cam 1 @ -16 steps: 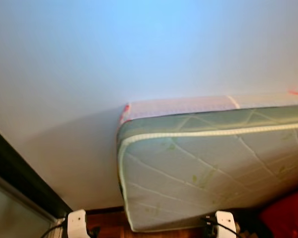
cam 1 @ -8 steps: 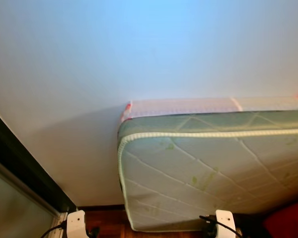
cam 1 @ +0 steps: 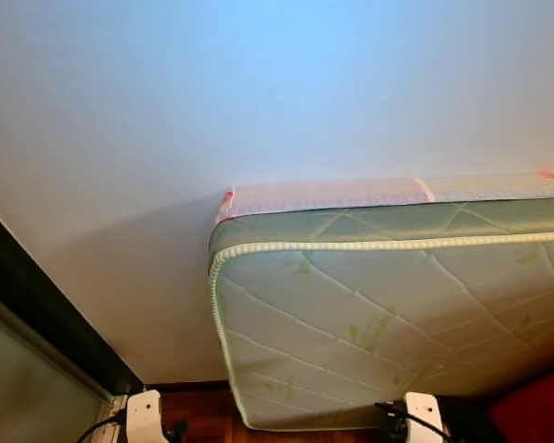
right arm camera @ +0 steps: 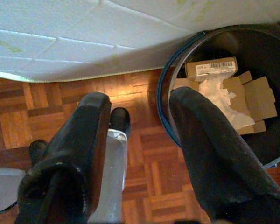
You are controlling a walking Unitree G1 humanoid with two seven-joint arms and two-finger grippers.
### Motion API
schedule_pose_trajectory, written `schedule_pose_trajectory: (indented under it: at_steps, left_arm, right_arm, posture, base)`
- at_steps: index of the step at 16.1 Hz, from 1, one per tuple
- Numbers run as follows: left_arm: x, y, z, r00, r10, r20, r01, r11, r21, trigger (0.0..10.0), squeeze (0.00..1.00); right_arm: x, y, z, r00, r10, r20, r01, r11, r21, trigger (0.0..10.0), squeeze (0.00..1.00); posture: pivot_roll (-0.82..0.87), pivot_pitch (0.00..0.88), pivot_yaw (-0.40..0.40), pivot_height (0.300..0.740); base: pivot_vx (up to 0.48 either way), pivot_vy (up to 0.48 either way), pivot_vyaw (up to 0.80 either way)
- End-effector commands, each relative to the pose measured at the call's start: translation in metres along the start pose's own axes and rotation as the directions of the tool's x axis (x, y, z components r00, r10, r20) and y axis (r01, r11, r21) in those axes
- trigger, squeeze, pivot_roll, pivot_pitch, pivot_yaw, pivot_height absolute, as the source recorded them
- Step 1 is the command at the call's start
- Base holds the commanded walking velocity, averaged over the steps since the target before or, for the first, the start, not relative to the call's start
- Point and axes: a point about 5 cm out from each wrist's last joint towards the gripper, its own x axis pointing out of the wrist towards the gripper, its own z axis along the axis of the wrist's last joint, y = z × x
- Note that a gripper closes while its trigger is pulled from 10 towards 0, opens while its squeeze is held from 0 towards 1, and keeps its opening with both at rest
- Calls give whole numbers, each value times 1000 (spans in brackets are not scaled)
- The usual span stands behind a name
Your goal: Clean up the room
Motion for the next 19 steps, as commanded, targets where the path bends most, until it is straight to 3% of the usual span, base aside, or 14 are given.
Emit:
schedule_pose_trajectory:
  at_steps: [1, 5, 11, 19]
  left_arm:
    - [-8, 23, -18, 996, 62, -71, -53, 992, 116, 10000, 0]
    - [-11, 33, -22, 993, 80, -88, -70, 991, 113, 10000, 0]
    - [-10, 30, -20, 993, 77, -86, -67, 991, 112, 10000, 0]
    - [-13, 38, -23, 991, 91, -97, -80, 991, 111, 10000, 0]
  right_arm:
    - [-1, -20, 7, 998, -51, -34, 52, 998, 41, 10000, 0]
    - [-1, -21, 7, 998, -46, -46, 47, 999, 16, 10000, 0]
    - [-1, -21, 8, 998, -40, -47, 40, 999, 7, 10000, 0]
    - [0, -21, 9, 999, -38, -26, 39, 999, 25, 10000, 0]
  posture:
    - [34, 0, 0, 740]
    - [35, 0, -1, 740]
    - [37, 0, -4, 740]
    - [37, 0, -2, 740]
  base:
    - [0, 0, -800]
    - [0, 0, -800]
    - [0, 0, -798]
    - [0, 0, 0]
